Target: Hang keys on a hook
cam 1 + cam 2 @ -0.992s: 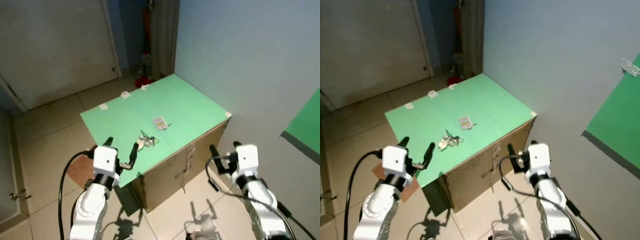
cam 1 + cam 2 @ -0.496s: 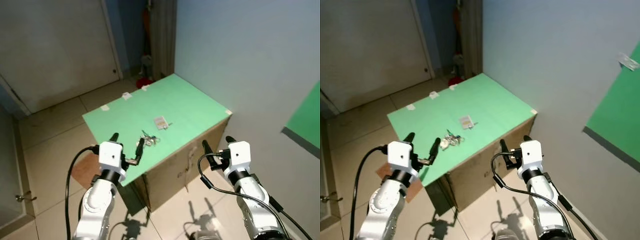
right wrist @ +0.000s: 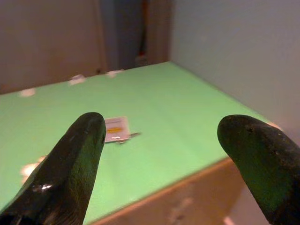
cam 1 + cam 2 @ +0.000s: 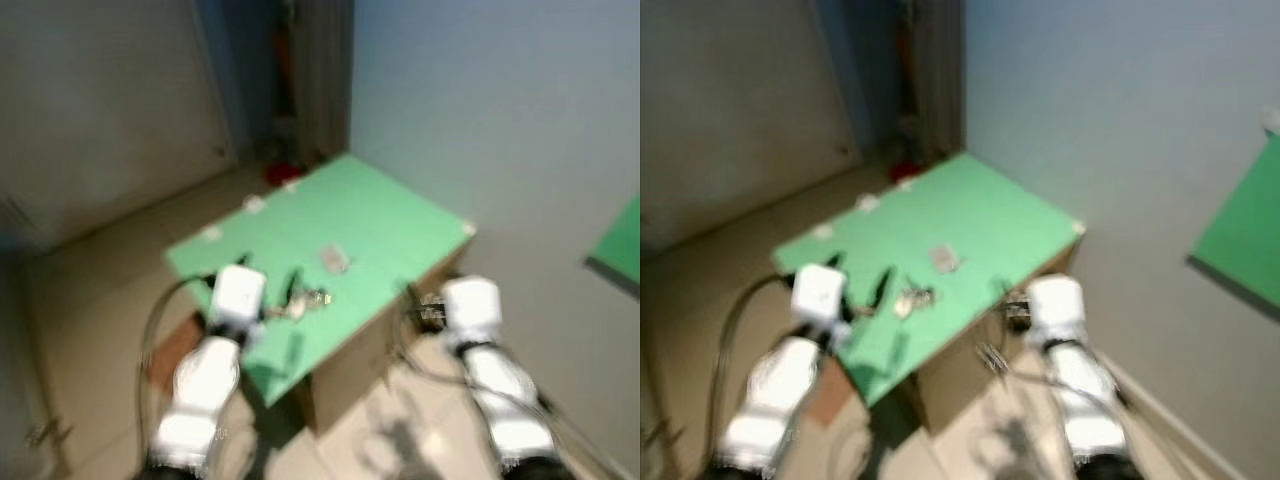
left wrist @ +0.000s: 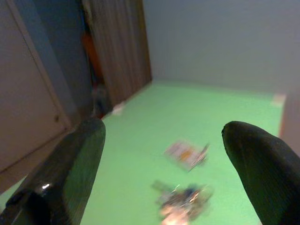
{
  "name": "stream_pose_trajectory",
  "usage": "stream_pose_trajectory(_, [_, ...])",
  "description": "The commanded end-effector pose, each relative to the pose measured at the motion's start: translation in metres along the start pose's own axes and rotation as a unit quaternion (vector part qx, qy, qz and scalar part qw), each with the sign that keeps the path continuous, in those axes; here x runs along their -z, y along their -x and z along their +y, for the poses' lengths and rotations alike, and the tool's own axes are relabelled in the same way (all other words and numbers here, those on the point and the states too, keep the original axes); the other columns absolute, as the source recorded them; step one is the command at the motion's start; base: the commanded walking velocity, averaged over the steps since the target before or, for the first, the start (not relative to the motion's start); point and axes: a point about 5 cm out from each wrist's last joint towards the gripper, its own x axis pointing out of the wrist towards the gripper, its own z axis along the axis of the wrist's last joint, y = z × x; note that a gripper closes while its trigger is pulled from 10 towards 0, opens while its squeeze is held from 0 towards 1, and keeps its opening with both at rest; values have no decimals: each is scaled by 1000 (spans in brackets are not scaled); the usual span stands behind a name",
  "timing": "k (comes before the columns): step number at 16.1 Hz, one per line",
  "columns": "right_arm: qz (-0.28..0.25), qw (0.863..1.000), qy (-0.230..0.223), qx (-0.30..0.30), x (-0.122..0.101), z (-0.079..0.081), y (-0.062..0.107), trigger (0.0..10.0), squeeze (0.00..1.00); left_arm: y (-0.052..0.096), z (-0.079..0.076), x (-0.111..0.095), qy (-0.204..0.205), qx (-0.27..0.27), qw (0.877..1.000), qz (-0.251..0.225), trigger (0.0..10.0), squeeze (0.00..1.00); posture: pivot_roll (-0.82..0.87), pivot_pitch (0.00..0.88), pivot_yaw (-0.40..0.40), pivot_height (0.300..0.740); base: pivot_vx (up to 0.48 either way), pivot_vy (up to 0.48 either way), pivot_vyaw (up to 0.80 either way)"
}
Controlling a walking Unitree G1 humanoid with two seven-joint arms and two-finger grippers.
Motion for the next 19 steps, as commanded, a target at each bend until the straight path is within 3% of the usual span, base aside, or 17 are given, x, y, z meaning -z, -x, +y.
stream_pose_trajectory(1, [0,1000,11,5,-2,-7,-1,10000,0,-10,-7,-9,-8,4,1000,-9,10000,0,-201,36,97,740,0,0,0])
stream_pose_trajectory(6, [4,1000,2,13,-2,-8,-3,10000,0,-11,-16,-10,-9,12,1000,-12,10000,0,-196,34,95,740,0,0,683])
stream_pose_trajectory(8, [11,1000,7,14,-1,-9,-4,10000,0,-12,-18,-10,-1,5,1000,-17,10000,0,-196,34,94,740,0,-139,0])
stream_pose_trajectory(15, [16,1000,8,1,1,-4,-7,10000,0,-12,-22,-11,6,-8,1000,-19,10000,0,-187,21,87,740,363,-307,0])
stream_pose_trajectory(18, [18,1000,9,-5,1,-2,-8,10000,0,-13,-24,-11,-78,-32,996,-3,10000,0,-182,15,83,740,237,-355,0])
stream_pose_trajectory(19, [19,1000,10,-8,2,-1,-9,10000,0,-13,-25,-10,-62,-27,998,-3,10000,0,-180,14,82,740,0,-431,0])
